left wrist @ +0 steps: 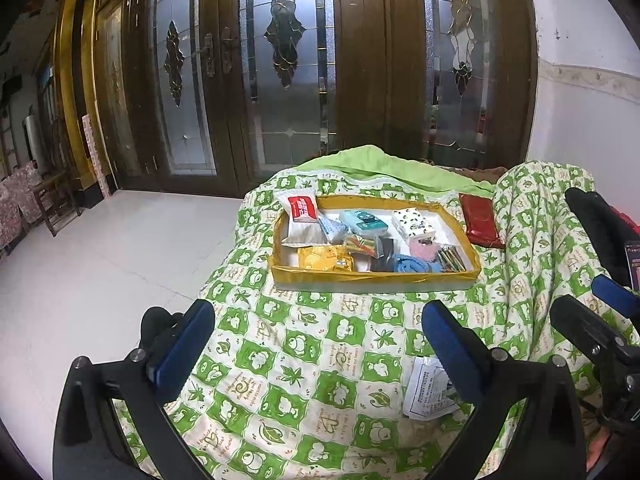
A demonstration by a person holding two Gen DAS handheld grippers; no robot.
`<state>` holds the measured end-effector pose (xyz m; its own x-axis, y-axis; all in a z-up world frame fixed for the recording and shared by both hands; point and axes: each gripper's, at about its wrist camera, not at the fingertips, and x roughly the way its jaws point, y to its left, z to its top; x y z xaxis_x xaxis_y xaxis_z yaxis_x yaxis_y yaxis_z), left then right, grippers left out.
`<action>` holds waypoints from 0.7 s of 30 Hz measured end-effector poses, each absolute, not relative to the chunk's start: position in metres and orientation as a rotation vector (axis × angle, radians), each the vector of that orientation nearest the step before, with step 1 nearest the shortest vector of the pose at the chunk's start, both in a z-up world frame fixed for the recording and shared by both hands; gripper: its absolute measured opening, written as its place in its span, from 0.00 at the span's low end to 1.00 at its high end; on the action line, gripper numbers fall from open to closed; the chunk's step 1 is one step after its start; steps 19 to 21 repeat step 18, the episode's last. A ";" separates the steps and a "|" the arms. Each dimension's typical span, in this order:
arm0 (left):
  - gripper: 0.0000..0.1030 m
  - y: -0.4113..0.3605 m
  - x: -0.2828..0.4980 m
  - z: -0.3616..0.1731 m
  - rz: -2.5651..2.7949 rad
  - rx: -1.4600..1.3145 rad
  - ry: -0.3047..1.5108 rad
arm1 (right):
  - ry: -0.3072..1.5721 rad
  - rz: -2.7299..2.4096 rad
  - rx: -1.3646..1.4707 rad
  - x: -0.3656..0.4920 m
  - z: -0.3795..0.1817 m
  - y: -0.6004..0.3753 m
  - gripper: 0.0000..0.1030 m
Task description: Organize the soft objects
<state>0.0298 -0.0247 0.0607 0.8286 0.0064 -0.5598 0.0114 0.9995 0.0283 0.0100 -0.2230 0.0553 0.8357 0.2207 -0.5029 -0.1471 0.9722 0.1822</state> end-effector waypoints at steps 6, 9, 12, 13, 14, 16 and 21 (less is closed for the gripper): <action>1.00 -0.027 0.028 0.062 -0.009 0.032 0.593 | 0.547 0.193 0.144 0.008 0.057 -0.225 0.99; 1.00 -0.028 0.027 0.062 -0.008 0.034 0.593 | 0.550 0.195 0.140 0.008 0.057 -0.224 0.99; 1.00 -0.029 0.027 0.063 -0.009 0.036 0.593 | 0.552 0.195 0.136 0.007 0.056 -0.224 0.99; 1.00 -0.029 0.027 0.063 -0.006 0.035 0.591 | 0.553 0.195 0.136 0.007 0.056 -0.224 0.99; 1.00 -0.029 0.027 0.063 -0.004 0.037 0.588 | 0.555 0.195 0.134 0.007 0.056 -0.224 0.99; 1.00 -0.029 0.026 0.062 -0.003 0.043 0.584 | 0.560 0.194 0.129 0.008 0.054 -0.222 0.99; 1.00 -0.027 0.028 0.061 -0.011 0.044 0.589 | 0.570 0.193 0.122 0.010 0.051 -0.220 0.99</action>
